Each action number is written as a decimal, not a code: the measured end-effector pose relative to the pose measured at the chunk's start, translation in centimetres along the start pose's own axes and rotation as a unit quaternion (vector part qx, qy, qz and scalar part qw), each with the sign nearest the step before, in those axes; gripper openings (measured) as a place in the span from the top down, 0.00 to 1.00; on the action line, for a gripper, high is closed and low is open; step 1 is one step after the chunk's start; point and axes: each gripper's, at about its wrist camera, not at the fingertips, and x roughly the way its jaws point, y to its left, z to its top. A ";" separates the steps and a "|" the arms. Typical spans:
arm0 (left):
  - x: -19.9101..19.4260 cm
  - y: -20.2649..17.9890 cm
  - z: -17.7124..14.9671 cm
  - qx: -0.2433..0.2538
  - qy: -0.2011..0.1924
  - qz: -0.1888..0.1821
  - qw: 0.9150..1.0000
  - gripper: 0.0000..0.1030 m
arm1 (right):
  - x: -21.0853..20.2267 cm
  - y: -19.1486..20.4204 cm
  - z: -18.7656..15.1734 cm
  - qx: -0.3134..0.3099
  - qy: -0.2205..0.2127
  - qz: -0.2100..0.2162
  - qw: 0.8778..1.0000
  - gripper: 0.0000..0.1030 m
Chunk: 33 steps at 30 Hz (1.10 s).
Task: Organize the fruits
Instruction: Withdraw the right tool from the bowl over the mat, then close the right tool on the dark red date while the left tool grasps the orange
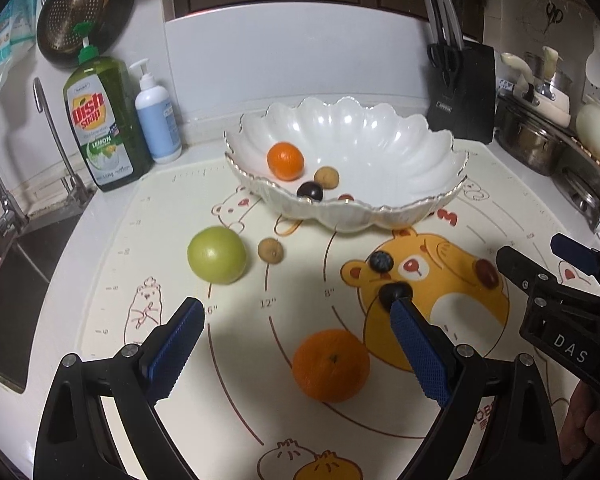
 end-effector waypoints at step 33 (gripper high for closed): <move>1.8 -1.4 -2.3 -0.010 0.030 0.006 0.999 0.42 | 5.5 -1.1 -2.1 0.003 0.068 0.025 0.997 0.66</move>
